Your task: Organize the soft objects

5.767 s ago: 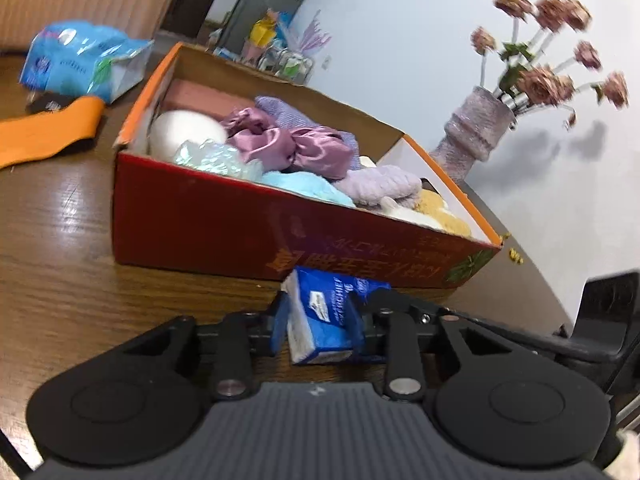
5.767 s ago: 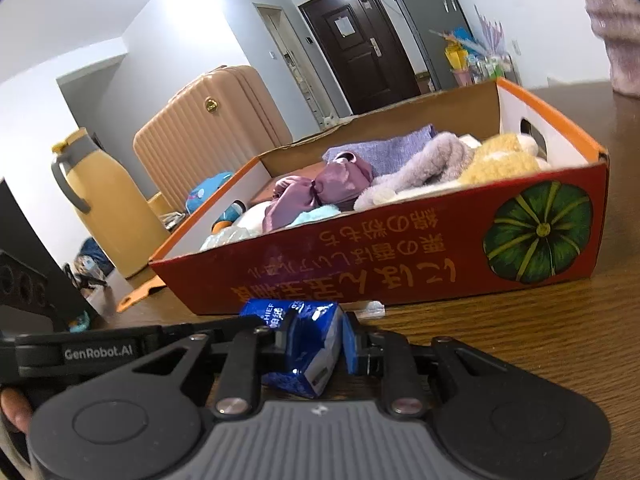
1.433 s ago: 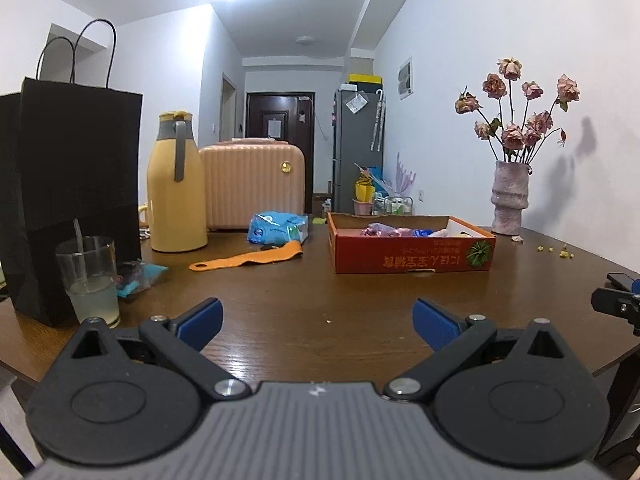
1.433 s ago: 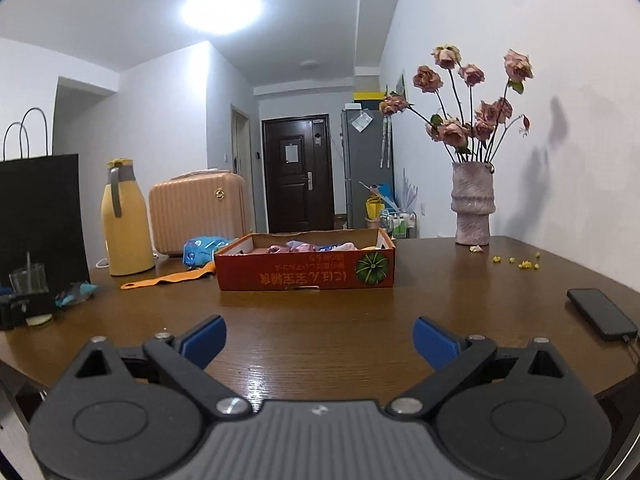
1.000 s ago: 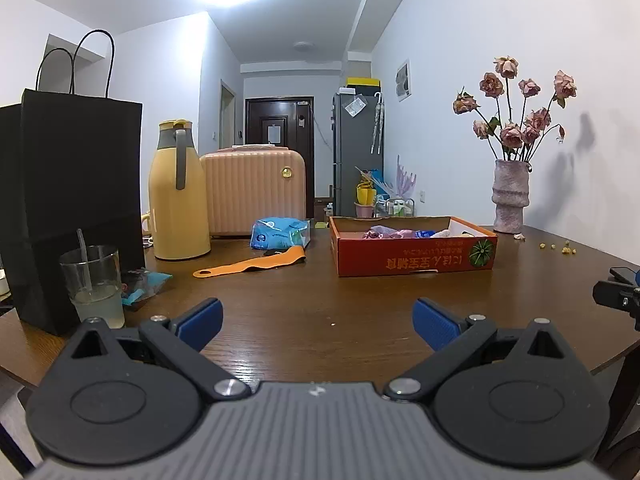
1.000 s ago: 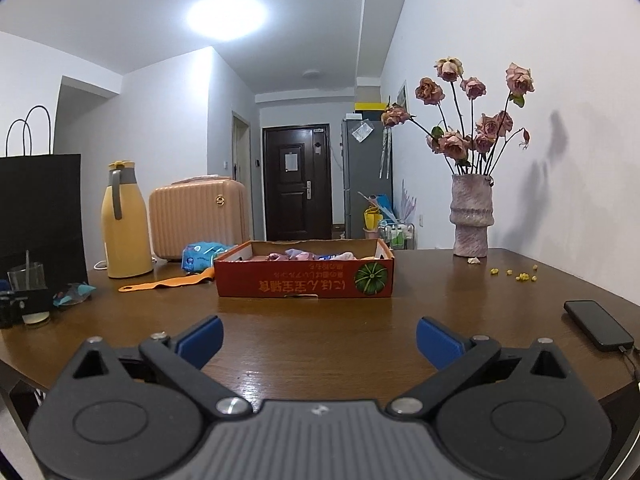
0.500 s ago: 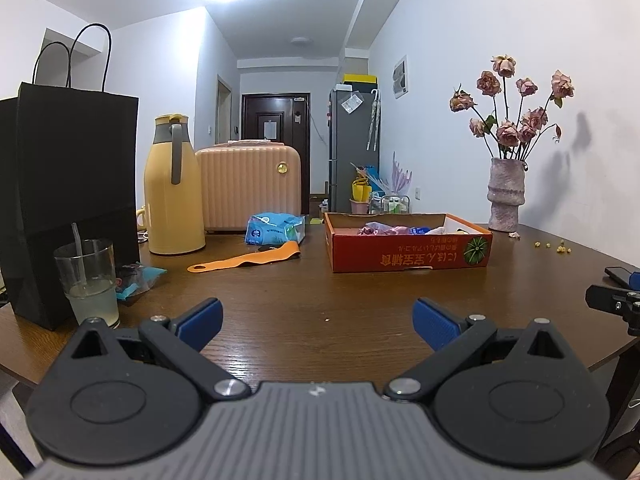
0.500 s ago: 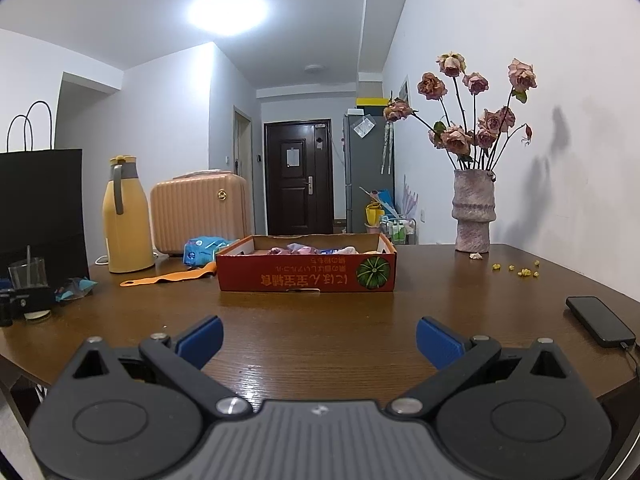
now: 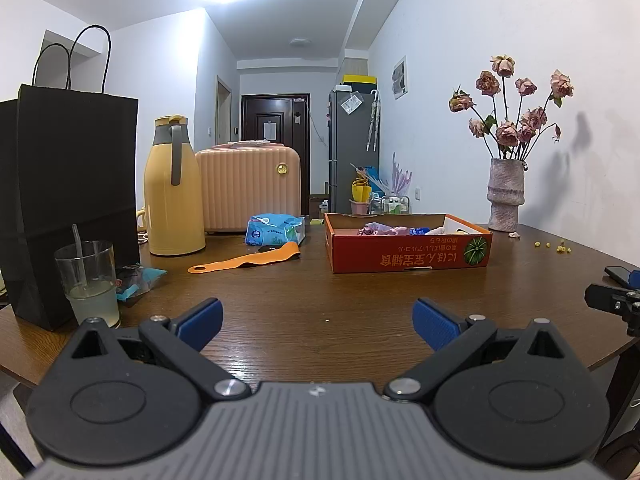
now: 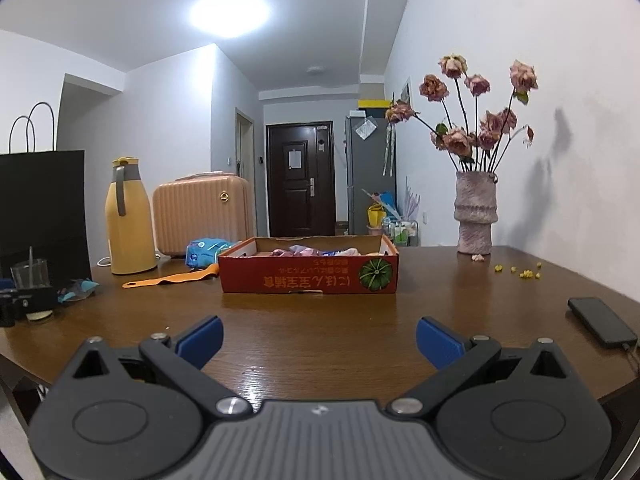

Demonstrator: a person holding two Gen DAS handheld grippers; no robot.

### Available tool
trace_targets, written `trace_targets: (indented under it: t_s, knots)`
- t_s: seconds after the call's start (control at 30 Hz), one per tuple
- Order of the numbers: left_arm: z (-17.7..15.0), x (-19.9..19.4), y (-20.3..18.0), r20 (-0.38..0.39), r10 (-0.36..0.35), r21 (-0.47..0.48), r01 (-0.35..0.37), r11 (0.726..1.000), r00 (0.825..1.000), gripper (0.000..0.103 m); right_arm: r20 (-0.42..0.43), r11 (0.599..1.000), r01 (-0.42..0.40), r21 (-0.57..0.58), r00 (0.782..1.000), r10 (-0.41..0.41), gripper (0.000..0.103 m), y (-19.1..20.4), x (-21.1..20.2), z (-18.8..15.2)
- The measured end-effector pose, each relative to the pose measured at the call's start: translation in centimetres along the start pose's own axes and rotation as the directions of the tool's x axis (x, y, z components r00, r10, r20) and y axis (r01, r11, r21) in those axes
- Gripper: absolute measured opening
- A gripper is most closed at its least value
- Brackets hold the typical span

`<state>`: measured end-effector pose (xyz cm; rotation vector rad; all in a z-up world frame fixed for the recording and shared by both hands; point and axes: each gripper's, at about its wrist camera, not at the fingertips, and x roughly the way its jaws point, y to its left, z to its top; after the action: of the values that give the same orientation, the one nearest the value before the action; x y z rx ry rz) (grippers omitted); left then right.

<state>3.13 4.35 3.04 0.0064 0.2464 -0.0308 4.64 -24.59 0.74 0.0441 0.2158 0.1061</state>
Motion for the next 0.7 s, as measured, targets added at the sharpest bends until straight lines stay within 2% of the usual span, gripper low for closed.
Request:
trace_targets:
  t_s: [0.7]
  knots:
    - [0.20,-0.04,0.34,0.005,0.003,0.004,-0.003,1.000,1.000,0.103,0.005,1.000,0.003,-0.002,1.000,-0.003,0.103,0.02,-0.13,0.10]
